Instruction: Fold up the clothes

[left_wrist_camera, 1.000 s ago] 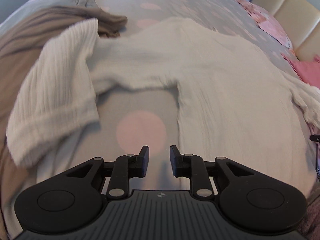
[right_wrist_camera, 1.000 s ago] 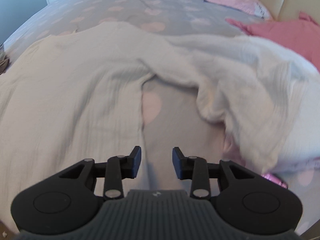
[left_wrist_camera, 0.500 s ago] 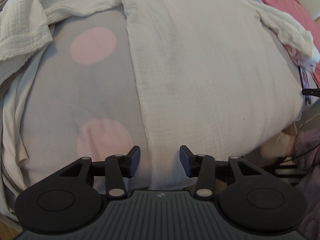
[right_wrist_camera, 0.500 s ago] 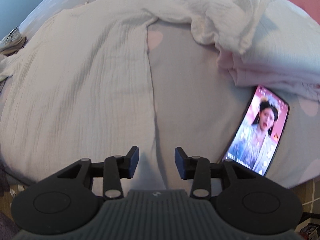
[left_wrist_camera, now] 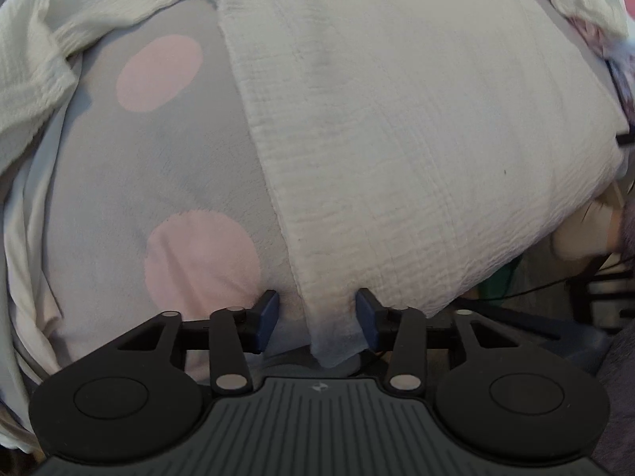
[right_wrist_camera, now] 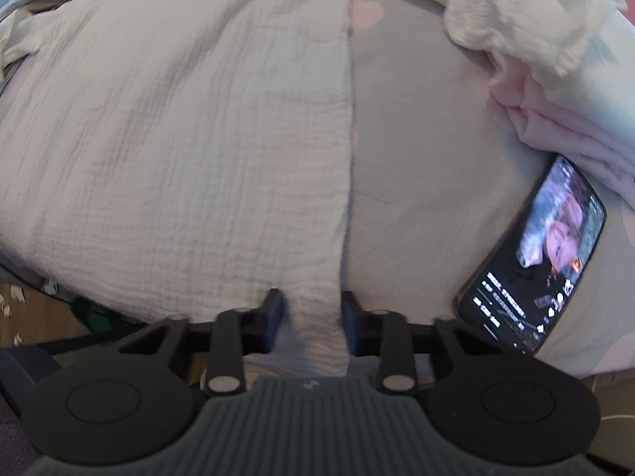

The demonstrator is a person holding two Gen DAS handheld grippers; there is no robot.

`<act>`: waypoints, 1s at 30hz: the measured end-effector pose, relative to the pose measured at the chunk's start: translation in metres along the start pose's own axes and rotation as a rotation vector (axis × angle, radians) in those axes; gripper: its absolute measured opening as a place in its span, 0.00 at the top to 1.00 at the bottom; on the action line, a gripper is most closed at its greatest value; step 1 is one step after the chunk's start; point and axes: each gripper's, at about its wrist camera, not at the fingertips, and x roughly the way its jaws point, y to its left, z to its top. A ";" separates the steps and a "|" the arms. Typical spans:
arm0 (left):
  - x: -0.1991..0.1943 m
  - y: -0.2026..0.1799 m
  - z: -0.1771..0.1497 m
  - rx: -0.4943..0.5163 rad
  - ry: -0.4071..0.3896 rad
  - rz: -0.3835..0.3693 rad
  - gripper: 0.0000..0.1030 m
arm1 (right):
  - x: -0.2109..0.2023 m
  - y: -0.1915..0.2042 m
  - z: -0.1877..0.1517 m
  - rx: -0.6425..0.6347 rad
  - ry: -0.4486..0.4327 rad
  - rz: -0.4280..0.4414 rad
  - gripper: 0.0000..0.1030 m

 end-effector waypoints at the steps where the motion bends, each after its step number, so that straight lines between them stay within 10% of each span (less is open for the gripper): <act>1: -0.001 -0.002 0.000 0.016 0.000 0.007 0.78 | -0.001 0.002 0.000 -0.015 0.004 0.000 0.90; 4: -0.009 0.001 0.003 0.031 0.022 -0.012 0.96 | -0.003 0.007 0.001 -0.061 0.022 -0.007 0.91; 13: -0.056 0.021 0.009 0.030 0.045 -0.084 0.97 | -0.040 0.010 0.014 -0.202 0.159 -0.023 0.92; 24: -0.024 0.016 0.002 0.042 0.138 -0.043 0.96 | -0.005 -0.006 -0.002 -0.169 0.263 0.010 0.92; 30: -0.039 0.026 0.009 -0.032 0.090 -0.081 0.76 | -0.011 -0.009 -0.001 -0.183 0.254 -0.003 0.65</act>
